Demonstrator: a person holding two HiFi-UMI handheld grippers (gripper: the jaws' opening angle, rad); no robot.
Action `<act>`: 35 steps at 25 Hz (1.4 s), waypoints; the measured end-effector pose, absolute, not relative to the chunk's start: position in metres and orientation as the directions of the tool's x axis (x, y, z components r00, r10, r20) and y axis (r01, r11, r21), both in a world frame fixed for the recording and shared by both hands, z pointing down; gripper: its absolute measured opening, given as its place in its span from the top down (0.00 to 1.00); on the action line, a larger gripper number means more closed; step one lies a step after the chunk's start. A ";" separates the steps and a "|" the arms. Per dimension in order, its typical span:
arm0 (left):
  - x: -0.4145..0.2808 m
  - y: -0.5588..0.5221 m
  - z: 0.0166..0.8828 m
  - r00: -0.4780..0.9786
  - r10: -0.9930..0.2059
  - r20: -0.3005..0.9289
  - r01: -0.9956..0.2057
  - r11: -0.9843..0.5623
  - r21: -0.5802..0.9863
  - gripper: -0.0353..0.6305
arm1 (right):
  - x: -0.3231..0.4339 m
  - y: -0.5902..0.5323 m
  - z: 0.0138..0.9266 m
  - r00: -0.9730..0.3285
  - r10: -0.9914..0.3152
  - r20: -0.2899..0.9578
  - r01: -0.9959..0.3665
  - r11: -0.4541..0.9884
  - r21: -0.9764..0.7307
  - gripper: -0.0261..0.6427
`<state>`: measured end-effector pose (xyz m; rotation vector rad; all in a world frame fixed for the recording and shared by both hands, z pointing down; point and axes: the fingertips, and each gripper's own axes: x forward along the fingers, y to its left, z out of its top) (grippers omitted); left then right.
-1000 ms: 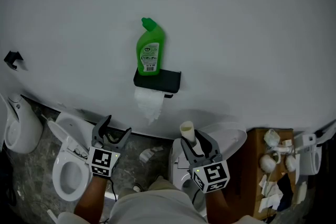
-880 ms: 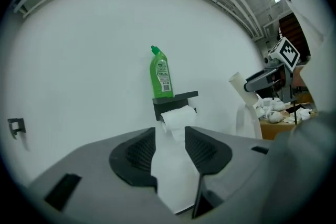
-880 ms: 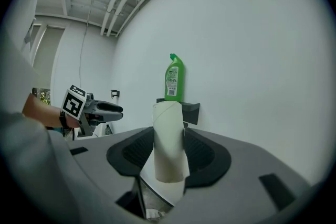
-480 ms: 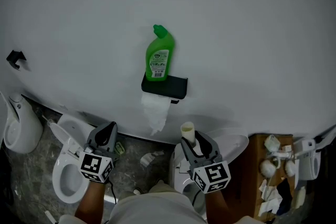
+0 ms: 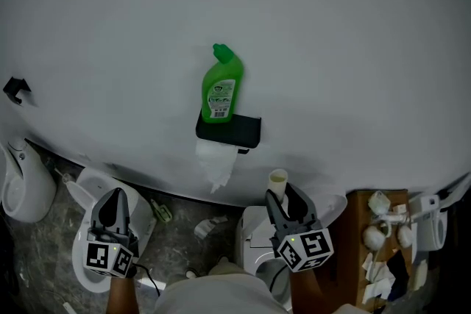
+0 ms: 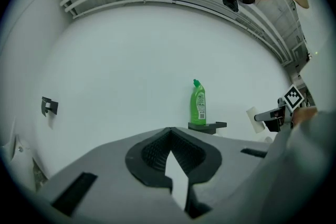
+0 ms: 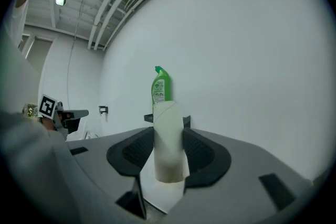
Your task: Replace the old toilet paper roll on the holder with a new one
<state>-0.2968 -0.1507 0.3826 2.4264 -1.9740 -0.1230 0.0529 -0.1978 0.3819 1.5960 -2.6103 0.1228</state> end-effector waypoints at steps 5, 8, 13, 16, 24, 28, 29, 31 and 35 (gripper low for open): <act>-0.315 -0.133 0.385 0.143 -0.988 -0.057 -0.988 -0.146 0.057 0.94 | 0.067 -0.204 0.373 -0.403 -0.911 0.086 -0.915 0.404 -0.009 0.69; -0.324 -0.121 0.383 0.108 -0.993 -0.057 -0.992 -0.111 0.055 0.94 | 0.077 -0.209 0.367 -0.375 -0.924 0.074 -0.927 0.376 -0.008 0.69; -0.325 -0.126 0.381 0.103 -0.993 -0.055 -0.993 -0.106 0.050 0.94 | 0.074 -0.215 0.362 -0.372 -0.926 0.061 -0.928 0.372 -0.004 0.69; -0.323 -0.133 0.368 0.112 -0.991 -0.075 -0.993 -0.115 0.034 0.94 | 0.068 -0.219 0.358 -0.380 -0.924 0.047 -0.925 0.380 -0.008 0.69; -0.320 -0.143 0.349 0.134 -0.987 -0.088 -0.991 -0.133 -0.011 0.94 | 0.069 -0.220 0.359 -0.368 -0.929 0.043 -0.930 0.367 -0.023 0.69; -0.317 -0.146 0.350 0.143 -0.987 -0.073 -0.990 -0.142 -0.019 0.94 | 0.068 -0.219 0.363 -0.370 -0.926 0.069 -0.929 0.371 -0.005 0.69; -0.316 -0.145 0.351 0.147 -0.987 -0.070 -0.989 -0.146 -0.021 0.94 | 0.067 -0.218 0.364 -0.372 -0.925 0.077 -0.928 0.373 -0.001 0.69; -0.315 -0.145 0.352 0.156 -0.986 -0.066 -0.988 -0.154 -0.028 0.94 | 0.065 -0.216 0.365 -0.372 -0.924 0.085 -0.927 0.375 0.014 0.69; -0.312 -0.143 0.355 0.170 -0.984 -0.057 -0.985 -0.169 -0.022 0.94 | 0.060 -0.215 0.363 -0.379 -0.921 0.090 -0.923 0.384 0.038 0.69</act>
